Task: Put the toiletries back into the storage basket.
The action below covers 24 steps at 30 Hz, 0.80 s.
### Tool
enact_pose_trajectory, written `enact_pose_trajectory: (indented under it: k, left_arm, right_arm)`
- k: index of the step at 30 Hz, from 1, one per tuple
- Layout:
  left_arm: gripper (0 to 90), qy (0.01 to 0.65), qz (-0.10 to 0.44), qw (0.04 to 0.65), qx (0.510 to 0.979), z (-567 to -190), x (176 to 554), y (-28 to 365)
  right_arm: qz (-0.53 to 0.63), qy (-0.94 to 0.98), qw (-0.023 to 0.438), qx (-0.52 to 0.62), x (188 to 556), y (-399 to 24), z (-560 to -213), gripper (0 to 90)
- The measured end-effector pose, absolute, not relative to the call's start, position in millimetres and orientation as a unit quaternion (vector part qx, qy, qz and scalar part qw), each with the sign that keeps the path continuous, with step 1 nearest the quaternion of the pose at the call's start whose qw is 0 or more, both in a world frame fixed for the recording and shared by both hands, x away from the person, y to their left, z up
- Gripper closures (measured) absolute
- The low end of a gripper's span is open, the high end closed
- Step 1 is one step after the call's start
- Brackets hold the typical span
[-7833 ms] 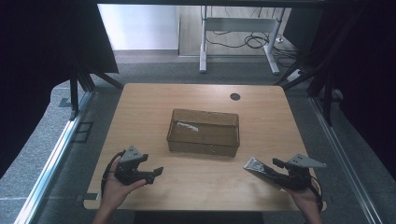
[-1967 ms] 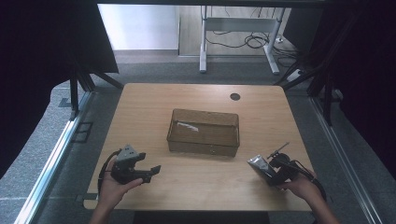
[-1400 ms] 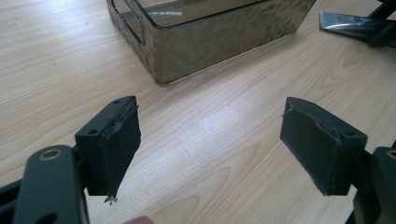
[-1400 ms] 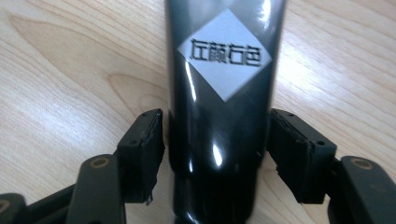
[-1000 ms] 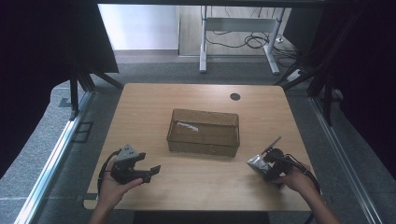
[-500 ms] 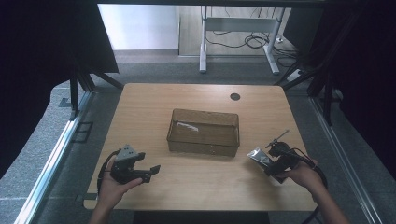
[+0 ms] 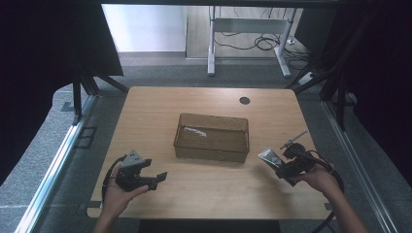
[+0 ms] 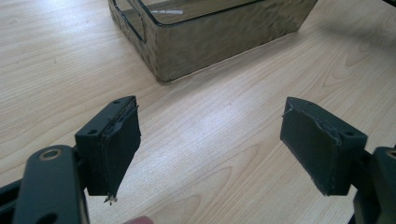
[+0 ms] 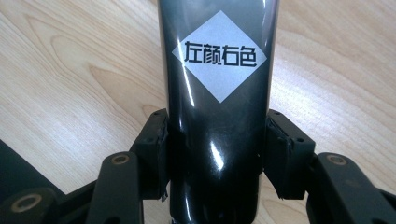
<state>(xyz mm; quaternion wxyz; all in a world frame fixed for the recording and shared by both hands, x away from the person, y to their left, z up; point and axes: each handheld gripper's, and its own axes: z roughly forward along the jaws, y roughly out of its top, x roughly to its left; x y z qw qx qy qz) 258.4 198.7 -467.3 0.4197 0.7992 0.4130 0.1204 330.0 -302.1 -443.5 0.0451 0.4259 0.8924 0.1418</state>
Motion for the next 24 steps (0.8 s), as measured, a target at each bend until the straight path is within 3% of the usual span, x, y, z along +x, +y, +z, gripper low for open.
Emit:
enact_pose_trajectory:
  k: [24]
  left_arm:
    - [20.4,0.414,0.118,0.418,0.8,-469,259,198]
  right_arm:
    - [0.187,0.89,0.064,0.411,337,-304,-413,47.7]
